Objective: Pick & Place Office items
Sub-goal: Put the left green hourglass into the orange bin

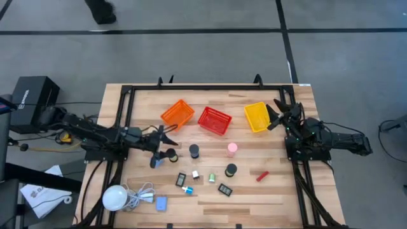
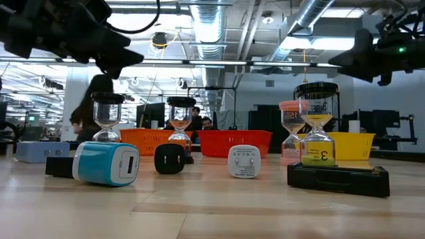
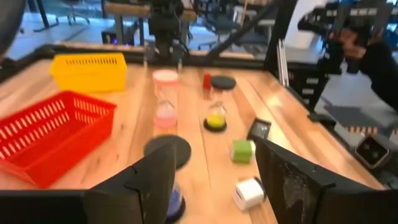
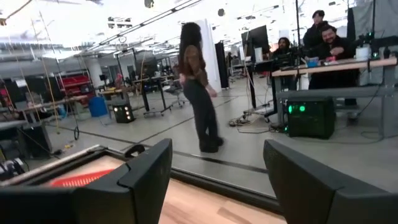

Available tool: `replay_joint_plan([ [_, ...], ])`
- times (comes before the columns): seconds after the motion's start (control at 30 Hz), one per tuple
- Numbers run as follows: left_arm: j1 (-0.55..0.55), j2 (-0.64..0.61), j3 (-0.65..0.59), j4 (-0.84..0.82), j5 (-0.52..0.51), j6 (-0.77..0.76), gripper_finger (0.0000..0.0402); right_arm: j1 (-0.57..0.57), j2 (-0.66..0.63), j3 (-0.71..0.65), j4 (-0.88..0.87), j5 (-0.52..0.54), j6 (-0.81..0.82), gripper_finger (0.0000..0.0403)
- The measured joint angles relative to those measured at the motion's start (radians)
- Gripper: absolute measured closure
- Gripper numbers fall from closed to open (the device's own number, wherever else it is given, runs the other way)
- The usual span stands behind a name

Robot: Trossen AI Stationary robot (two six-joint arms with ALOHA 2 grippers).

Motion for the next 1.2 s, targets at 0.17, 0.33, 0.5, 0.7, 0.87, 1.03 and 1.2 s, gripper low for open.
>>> replay_joint_plan([
  [0.17, -0.055, 0.048, 0.0, 0.001, -0.063, 0.0, 0.0175, 0.0, 0.0, 0.0, -0.019, -0.027, 0.036, 0.0159],
  [0.33, -0.088, 0.11, 0.0, -0.006, -0.139, 0.0, 0.0167, 0.0, 0.0, 0.0, -0.041, -0.124, 0.036, 0.0159],
  [0.5, -0.092, 0.168, 0.0, -0.006, -0.286, 0.0, 0.0144, 0.0, 0.0, 0.0, -0.053, -0.172, 0.072, 0.0159],
  [0.7, -0.112, 0.19, 0.0, -0.005, -0.28, 0.0, 0.0118, 0.0, 0.0, 0.0, -0.109, -0.186, 0.139, 0.0159],
  [0.87, -0.136, 0.183, 0.0, -0.004, -0.28, -0.002, 0.0111, 0.0, 0.0, 0.0, -0.124, -0.185, 0.14, 0.0159],
  [1.03, -0.136, 0.183, 0.0, -0.047, -0.304, -0.006, 0.0111, 0.0, 0.0, 0.0, -0.124, -0.185, 0.14, 0.0159],
  [1.2, -0.133, 0.183, 0.0, -0.06, -0.309, -0.033, 0.0112, 0.0, 0.0, 0.0, -0.124, -0.185, 0.14, 0.0159],
])
